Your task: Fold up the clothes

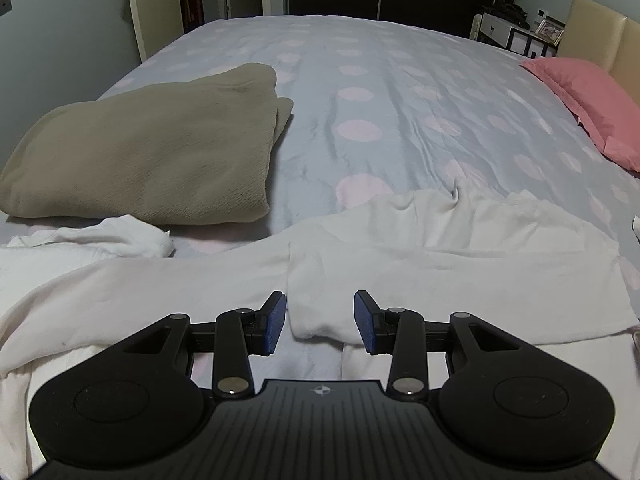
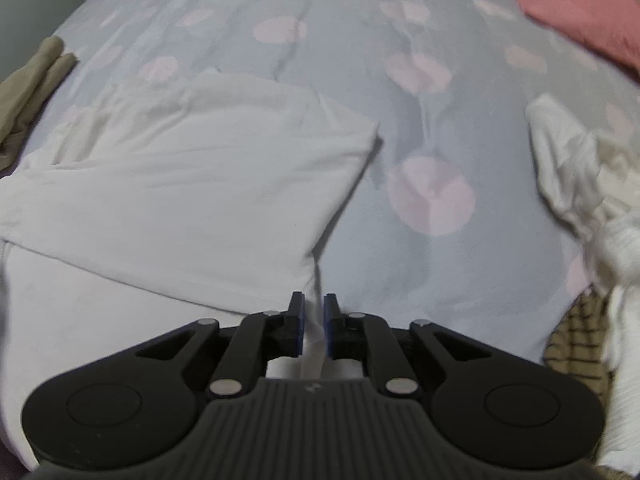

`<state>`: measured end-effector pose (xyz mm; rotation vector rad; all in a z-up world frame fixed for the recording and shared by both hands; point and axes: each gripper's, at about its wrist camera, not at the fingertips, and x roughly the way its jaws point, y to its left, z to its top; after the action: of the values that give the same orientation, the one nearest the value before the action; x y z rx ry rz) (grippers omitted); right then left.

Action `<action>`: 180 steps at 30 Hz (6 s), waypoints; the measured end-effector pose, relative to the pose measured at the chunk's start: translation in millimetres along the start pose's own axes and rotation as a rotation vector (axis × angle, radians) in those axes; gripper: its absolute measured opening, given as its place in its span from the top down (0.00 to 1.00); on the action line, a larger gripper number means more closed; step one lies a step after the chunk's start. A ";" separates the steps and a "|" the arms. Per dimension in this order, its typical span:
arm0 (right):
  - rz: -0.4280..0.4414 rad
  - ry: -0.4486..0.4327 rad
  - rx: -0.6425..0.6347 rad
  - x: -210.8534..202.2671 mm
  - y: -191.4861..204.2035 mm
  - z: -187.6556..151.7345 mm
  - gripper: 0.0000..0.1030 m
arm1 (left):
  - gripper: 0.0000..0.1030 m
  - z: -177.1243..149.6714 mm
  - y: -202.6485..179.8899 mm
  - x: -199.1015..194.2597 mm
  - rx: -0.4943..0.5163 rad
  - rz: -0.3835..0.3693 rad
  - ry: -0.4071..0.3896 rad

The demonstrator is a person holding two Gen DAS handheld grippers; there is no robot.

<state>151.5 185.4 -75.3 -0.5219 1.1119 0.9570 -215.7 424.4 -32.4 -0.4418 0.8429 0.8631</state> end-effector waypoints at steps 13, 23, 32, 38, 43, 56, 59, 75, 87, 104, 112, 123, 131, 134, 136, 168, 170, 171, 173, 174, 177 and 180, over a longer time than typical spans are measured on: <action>0.030 -0.192 0.061 -93.6 -9.2 -32.2 0.62 | 0.60 -7.6 16.9 -28.7 -0.020 -0.008 -0.046; 0.041 -0.237 0.077 -122.9 5.2 -66.3 0.54 | 0.56 -20.3 38.8 -61.2 -0.007 0.055 -0.100; 0.150 -0.335 0.075 -119.7 25.5 -107.0 0.54 | 0.54 -48.9 74.3 -76.9 -0.045 0.078 -0.133; 0.134 -0.342 0.064 -105.0 36.9 -130.7 0.54 | 0.51 -65.3 116.9 -81.2 -0.152 0.156 -0.150; 0.144 -0.293 0.061 -82.5 47.4 -139.3 0.54 | 0.51 -72.6 157.9 -80.4 -0.284 0.207 -0.179; 0.151 -0.263 -0.018 -64.2 71.0 -124.5 0.54 | 0.51 -68.4 211.8 -46.2 -0.386 0.299 -0.099; 0.146 -0.247 -0.026 -58.5 73.5 -122.1 0.54 | 0.78 -70.5 209.7 -42.3 -0.381 0.289 -0.087; 0.085 -0.206 0.110 -60.6 50.5 -106.5 0.54 | 0.88 8.7 84.0 -126.3 -0.159 -0.072 -0.329; 0.096 -0.258 0.270 -75.5 18.1 -82.2 0.54 | 0.88 39.0 -93.6 -73.0 0.153 -0.375 -0.147; 0.223 -0.191 0.241 -28.7 38.8 -49.0 0.54 | 0.61 30.7 -123.2 -3.8 0.225 -0.286 -0.063; 0.281 -0.125 0.154 6.4 81.2 -39.5 0.55 | 0.61 9.2 -33.5 17.3 0.249 -0.034 -0.070; 0.278 -0.083 0.127 19.3 93.4 -32.5 0.94 | 0.62 -36.8 -44.7 53.3 0.642 0.045 -0.091; 0.187 -0.169 0.224 -2.5 58.6 -4.4 0.95 | 0.97 -40.2 -60.7 56.1 0.739 0.106 -0.114; 0.145 -0.212 0.256 -9.5 44.4 7.7 0.95 | 0.98 -41.4 -65.6 43.8 0.764 0.106 -0.151; 0.112 -0.255 0.268 -16.3 36.3 16.8 0.95 | 0.98 -44.6 -70.9 37.3 0.796 0.099 -0.165; 0.192 -0.198 0.303 29.2 14.4 1.2 0.62 | 0.63 35.2 -8.3 99.5 0.226 -0.124 -0.090; 0.210 -0.191 0.297 34.9 18.9 0.0 0.72 | 0.81 33.5 -9.5 104.5 0.220 -0.136 -0.079; 0.217 -0.184 0.293 36.9 20.9 -0.4 0.84 | 0.90 32.9 -9.9 106.2 0.214 -0.141 -0.077; 0.215 -0.194 0.286 32.9 22.9 0.5 0.99 | 0.96 33.2 -10.0 105.9 0.193 -0.142 -0.088; 0.189 -0.210 0.283 27.1 22.1 1.5 0.99 | 0.96 34.0 -10.0 104.1 0.183 -0.132 -0.100; 0.085 -0.255 0.274 8.9 17.8 5.0 0.99 | 0.97 36.5 -9.2 103.8 0.159 -0.094 -0.111; -0.028 -0.241 0.255 7.1 12.9 3.7 0.99 | 0.95 34.1 -5.3 111.0 0.136 -0.062 -0.072</action>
<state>143.3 197.5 -79.1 -0.2078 0.9876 0.8153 -154.8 496.9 -99.9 -0.3148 0.8122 0.7555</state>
